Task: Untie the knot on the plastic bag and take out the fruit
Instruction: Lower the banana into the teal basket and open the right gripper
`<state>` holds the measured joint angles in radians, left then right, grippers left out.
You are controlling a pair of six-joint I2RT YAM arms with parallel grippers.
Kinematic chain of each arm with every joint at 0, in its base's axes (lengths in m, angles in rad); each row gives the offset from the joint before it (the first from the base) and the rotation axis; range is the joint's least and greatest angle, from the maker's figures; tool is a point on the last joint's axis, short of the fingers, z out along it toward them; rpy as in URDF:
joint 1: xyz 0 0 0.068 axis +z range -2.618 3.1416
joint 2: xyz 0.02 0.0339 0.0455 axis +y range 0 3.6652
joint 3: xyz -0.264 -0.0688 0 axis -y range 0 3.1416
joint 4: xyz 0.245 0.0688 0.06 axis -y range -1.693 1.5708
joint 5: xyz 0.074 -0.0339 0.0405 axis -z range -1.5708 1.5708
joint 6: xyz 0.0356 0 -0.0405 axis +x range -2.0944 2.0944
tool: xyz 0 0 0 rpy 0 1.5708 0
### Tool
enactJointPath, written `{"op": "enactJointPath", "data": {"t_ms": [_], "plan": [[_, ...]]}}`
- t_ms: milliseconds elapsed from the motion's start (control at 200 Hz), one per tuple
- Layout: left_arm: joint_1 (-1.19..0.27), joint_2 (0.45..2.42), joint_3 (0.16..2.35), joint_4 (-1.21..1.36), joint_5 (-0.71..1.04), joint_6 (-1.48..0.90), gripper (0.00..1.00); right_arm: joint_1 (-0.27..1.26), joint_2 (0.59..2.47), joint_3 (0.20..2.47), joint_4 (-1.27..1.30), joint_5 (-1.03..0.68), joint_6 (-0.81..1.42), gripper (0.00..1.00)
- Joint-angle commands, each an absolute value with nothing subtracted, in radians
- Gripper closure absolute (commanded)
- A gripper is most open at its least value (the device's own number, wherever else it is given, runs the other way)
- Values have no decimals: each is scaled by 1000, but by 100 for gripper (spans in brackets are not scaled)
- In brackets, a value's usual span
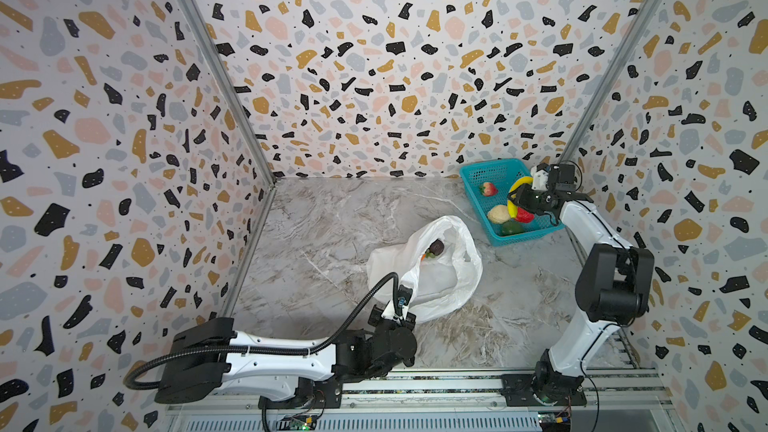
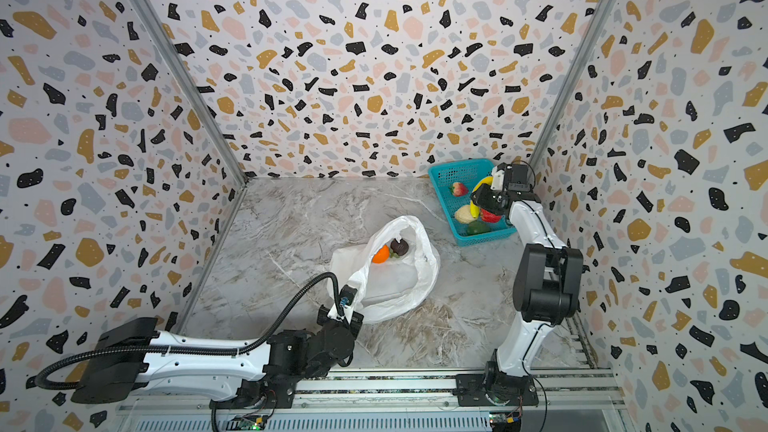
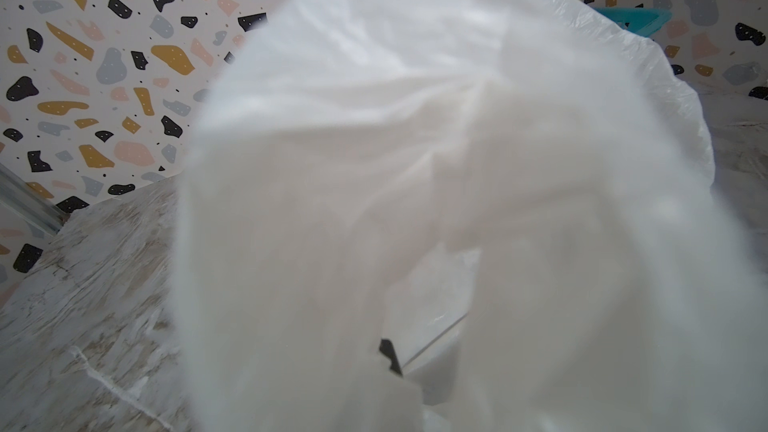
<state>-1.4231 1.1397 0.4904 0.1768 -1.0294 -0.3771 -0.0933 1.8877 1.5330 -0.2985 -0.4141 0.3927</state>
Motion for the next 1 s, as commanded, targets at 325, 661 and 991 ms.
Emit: {"op": "enactJointPath", "data": {"t_ms": [325, 661, 991], "plan": [[-1419, 1122, 492, 194, -1042, -373, 100, -35, 2236, 1946, -404, -345, 350, 55], [-1419, 1127, 495, 194, -1046, -374, 100, -23, 2177, 1927, -428, -318, 323, 22], [-1419, 1127, 495, 200, -1044, -371, 100, -17, 1938, 1715, -396, -361, 312, 22]]}}
